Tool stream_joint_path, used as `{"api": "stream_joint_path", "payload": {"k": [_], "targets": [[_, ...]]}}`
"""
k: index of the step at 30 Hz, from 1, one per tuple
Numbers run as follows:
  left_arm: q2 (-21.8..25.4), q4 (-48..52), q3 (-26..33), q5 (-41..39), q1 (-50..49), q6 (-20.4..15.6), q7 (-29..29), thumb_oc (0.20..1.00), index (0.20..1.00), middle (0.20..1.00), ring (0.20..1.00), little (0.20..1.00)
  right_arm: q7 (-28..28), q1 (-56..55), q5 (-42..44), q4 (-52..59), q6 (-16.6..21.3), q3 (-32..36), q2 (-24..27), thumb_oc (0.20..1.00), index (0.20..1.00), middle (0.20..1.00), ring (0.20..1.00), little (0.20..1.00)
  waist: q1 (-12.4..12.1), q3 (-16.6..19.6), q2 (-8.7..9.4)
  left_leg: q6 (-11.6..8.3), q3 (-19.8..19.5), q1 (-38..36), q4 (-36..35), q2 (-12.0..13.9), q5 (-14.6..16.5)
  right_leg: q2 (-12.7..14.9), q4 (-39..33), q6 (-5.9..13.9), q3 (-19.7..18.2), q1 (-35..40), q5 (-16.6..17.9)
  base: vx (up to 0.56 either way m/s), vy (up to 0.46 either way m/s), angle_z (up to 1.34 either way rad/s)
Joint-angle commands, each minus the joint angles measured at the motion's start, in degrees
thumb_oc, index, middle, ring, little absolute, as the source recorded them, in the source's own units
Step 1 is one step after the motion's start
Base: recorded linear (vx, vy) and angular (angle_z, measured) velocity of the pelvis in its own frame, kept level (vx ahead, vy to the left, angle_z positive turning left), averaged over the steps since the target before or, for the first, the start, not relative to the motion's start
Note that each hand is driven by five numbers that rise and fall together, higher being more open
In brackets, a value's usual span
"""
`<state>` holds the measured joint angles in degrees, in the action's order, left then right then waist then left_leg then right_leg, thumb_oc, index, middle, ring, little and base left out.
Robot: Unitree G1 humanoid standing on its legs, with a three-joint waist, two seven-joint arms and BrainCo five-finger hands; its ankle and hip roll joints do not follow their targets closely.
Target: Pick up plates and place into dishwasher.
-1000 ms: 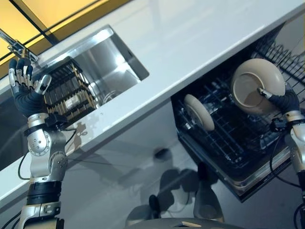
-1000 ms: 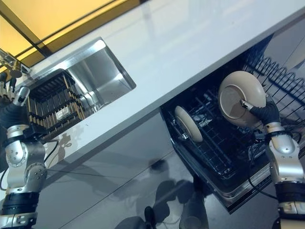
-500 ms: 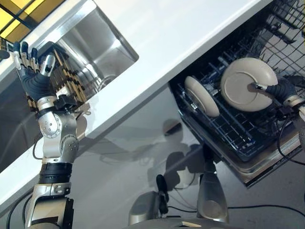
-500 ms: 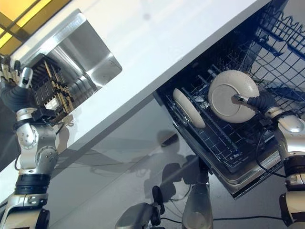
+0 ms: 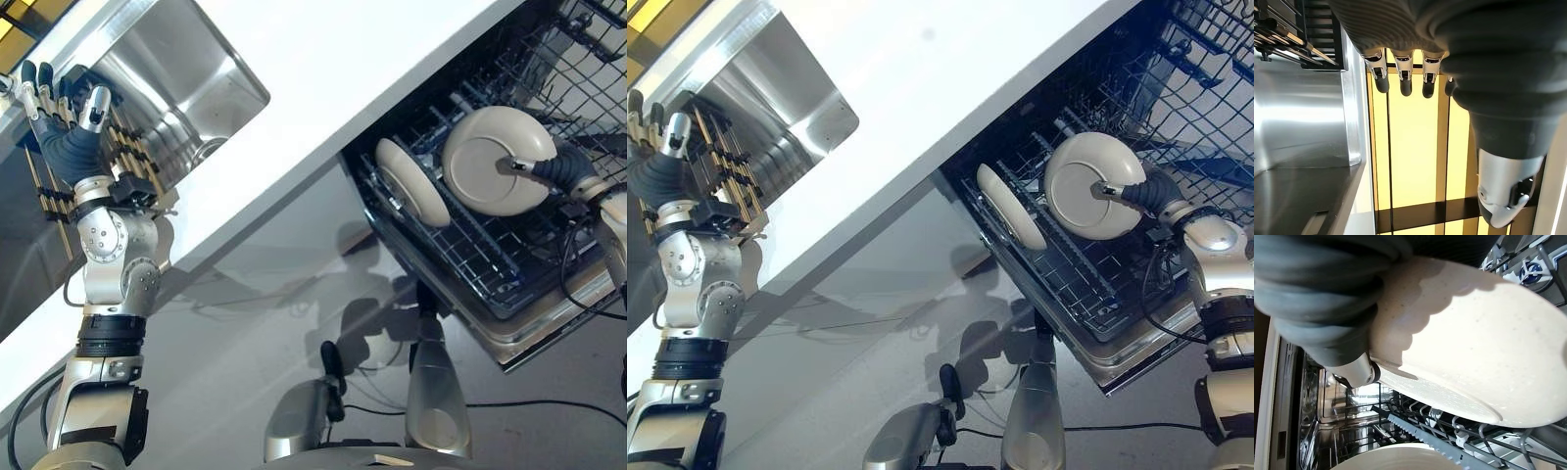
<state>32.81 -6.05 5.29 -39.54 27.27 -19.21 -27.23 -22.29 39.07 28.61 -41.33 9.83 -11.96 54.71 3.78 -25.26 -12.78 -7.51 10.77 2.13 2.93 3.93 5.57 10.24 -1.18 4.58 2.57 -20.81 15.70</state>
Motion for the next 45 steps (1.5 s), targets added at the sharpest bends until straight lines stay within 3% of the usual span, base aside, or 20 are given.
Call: {"api": "stream_joint_path", "payload": {"k": [1, 5, 6, 7, 16, 19, 27, 30, 32, 35, 38, 42, 45], "targets": [[6.7, 1.3, -0.9, 0.0, 3.4, -0.9, -1.1, 1.0, 1.0, 1.0, 1.0, 1.0, 2.2, 1.8, -4.1, -1.7, -1.0, -4.4, 0.0, 0.2, 0.2, 0.2, 0.2, 0.2, 0.2, -2.0, -0.26, -0.09, -4.5, 9.8, 0.4, 1.8, -9.0, 2.1, 10.7, 0.92, 2.1, -1.8, -12.7, 0.0, 0.0, 0.0], [7.0, 1.8, -0.8, -0.2, 3.5, -0.1, -1.5, 1.0, 1.0, 1.0, 1.0, 1.0, 4.7, 1.0, -4.2, -1.0, -2.2, -3.5, -0.5, 0.2, 0.2, 0.2, 0.2, 0.2, 0.4, -2.0, -0.3, -0.08, -4.4, 9.5, 0.4, 1.8, -9.0, 1.9, 10.6, 0.92, 1.9, -1.3, -12.7, 0.0, 0.0, 0.0], [7.3, 2.0, -0.6, -0.3, 3.3, 0.0, -1.3, 1.0, 1.0, 1.0, 1.0, 1.0, 5.3, 0.4, -4.4, -0.7, -2.0, -3.1, -0.7, 0.928, 0.928, 0.928, 0.928, 0.928, 0.4, -1.8, -0.13, -0.03, -4.4, 9.3, 0.3, 1.9, -9.0, 1.8, 10.3, 0.98, 1.9, -1.0, -12.6, 0.0, 0.0, 0.0], [7.4, 2.1, -0.6, -0.3, 3.2, 0.0, -1.3, 1.0, 1.0, 1.0, 1.0, 1.0, 5.8, 0.0, -4.5, -0.4, -2.0, -2.7, -0.7, 1.0, 1.0, 1.0, 1.0, 1.0, 0.5, -1.7, 0.0, -0.05, -4.3, 9.1, 0.2, 1.9, -9.0, 1.8, 10.1, 1.0, 2.0, -0.7, -12.5, 0.0, 0.0, 0.0], [8.3, 2.6, 0.1, -1.7, 1.6, 1.0, -0.2, 1.0, 1.0, 1.0, 1.0, 1.0, 9.9, -5.6, -2.6, 3.5, -1.3, 1.7, -2.7, 1.0, 1.0, 1.0, 1.0, 1.0, 0.4, 0.8, 2.23, 0.07, -4.3, 5.3, -0.6, 2.5, -8.5, 1.0, 7.9, 1.05, 3.0, 4.6, -12.4, 0.0, -0.015, 0.02], [8.1, 2.5, 1.4, -2.4, -1.1, 1.3, 1.4, 1.0, 1.0, 1.0, 1.0, 1.0, 11.5, -9.7, 0.3, 7.8, -0.2, 5.9, -4.4, 1.0, 1.0, 1.0, 1.0, 1.0, 0.6, 2.9, 3.58, 0.13, -4.3, 3.3, 0.1, 2.9, -7.7, 0.5, 6.8, 1.05, 3.2, 7.9, -12.5, 0.1, -0.049, 0.11], [2.7, 3.5, 5.0, -1.2, -11.7, 1.1, 5.3, 1.0, 1.0, 1.0, 1.0, 1.0, 23.0, -21.5, -0.4, 19.6, 1.1, 17.0, -11.0, 1.0, 1.0, 1.0, 1.0, 1.0, 1.0, 6.9, 5.43, 0.91, -5.0, -0.5, 4.0, 2.3, -4.6, -0.6, 4.7, 0.13, 2.6, 14.7, -13.3, 0.1, 0.018, -0.02], [-0.3, 4.0, 5.5, 0.3, -16.4, 0.3, 6.6, 1.0, 1.0, 1.0, 1.0, 1.0, 27.0, -26.0, -1.6, 24.1, 1.8, 20.4, -14.3, 1.0, 1.0, 1.0, 1.0, 1.0, 0.7, 7.8, 5.82, 1.85, -7.3, -0.1, 8.3, 0.2, -2.4, -0.6, 3.7, -0.22, 1.6, 16.7, -13.1, 0.1, 0.133, 0.01], [-3.2, 4.3, 6.4, 1.3, -21.4, -1.0, 7.7, 1.0, 1.0, 1.0, 1.0, 1.0, 31.1, -28.4, -4.6, 26.8, 2.1, 21.1, -17.8, 1.0, 1.0, 1.0, 1.0, 1.0, -0.8, 8.5, 6.14, 3.69, -13.1, 0.2, 10.3, -4.4, 0.2, -0.8, 3.8, 0.03, -0.7, 17.6, -13.1, 0.15, 0.199, -0.17], [-5.6, 5.4, 8.9, 2.2, -26.5, 0.0, 9.9, 1.0, 1.0, 1.0, 1.0, 1.0, 36.7, -30.9, -6.5, 28.3, 1.9, 21.4, -23.0, 1.0, 1.0, 1.0, 1.0, 1.0, -2.2, 9.5, 6.41, 5.61, -16.1, -1.0, 11.5, -7.3, 2.2, -1.3, 4.3, 0.66, -3.6, 19.0, -13.3, 0.16, 0.208, -0.61], [-5.9, 4.7, 9.1, 1.5, -27.5, 2.3, 12.3, 1.0, 1.0, 1.0, 1.0, 1.0, 39.5, -33.9, -6.1, 28.8, 2.0, 22.2, -26.8, 1.0, 1.0, 1.0, 1.0, 1.0, -2.0, 10.6, 6.25, 6.54, -14.5, -3.3, 10.6, -7.7, 2.5, -0.3, 3.9, 1.71, -4.6, 20.7, -12.4, 0.06, 0.258, -1.27], [-4.4, 3.5, 7.7, -0.1, -26.0, 4.4, 13.5, 1.0, 1.0, 1.0, 1.0, 1.0, 40.7, -35.2, -5.8, 27.9, 1.6, 22.3, -28.3, 1.0, 1.0, 1.0, 1.0, 1.0, -0.9, 10.6, 6.12, 7.37, -12.8, -5.8, 8.0, -8.6, 2.0, 2.4, 3.7, 4.49, -5.0, 20.5, -9.8, -0.01, 0.292, -0.24], [-4.2, 3.7, 6.5, -0.5, -25.4, 5.0, 13.0, 1.0, 1.0, 1.0, 1.0, 1.0, 41.6, -35.5, -3.8, 26.5, 2.5, 22.6, -27.9, 1.0, 1.0, 1.0, 1.0, 1.0, -0.7, 9.8, 5.45, 8.08, -11.9, -6.5, 6.7, -10.1, 2.1, 6.0, 5.1, 6.01, -3.6, 17.1, -6.8, -0.07, 0.302, -0.26]]}}
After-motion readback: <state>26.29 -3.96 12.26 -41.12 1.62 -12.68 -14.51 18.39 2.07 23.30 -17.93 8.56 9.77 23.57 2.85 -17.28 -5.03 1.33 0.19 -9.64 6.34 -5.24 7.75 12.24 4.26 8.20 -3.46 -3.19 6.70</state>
